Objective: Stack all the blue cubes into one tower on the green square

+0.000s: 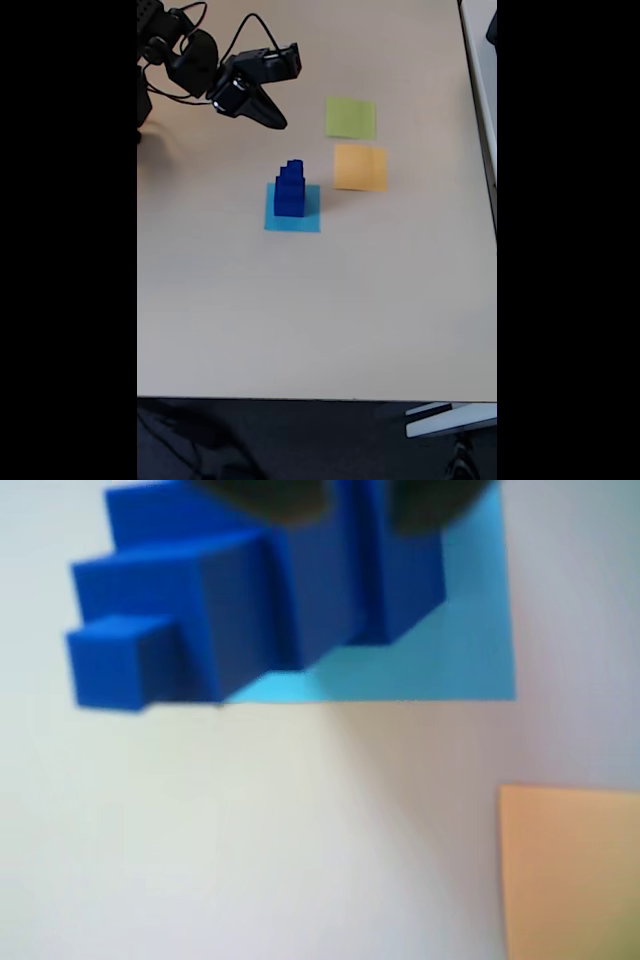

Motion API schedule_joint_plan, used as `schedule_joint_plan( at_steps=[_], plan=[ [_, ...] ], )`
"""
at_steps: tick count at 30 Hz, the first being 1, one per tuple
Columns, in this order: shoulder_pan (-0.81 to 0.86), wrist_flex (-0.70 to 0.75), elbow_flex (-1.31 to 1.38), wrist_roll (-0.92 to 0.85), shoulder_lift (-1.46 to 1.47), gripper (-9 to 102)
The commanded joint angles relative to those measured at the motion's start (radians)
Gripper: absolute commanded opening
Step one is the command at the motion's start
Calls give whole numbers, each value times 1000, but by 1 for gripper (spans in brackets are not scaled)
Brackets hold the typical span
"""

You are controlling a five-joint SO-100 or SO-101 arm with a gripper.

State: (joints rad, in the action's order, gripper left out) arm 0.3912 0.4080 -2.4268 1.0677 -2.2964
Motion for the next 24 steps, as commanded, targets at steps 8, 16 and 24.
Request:
schedule_joint_plan(
  at_steps=[8, 16, 24],
  plan=[
    [17, 97, 218, -20, 124, 12],
    [29, 239, 495, -25, 348, 8],
    [49, 319, 571, -25, 394, 12]
  ],
)
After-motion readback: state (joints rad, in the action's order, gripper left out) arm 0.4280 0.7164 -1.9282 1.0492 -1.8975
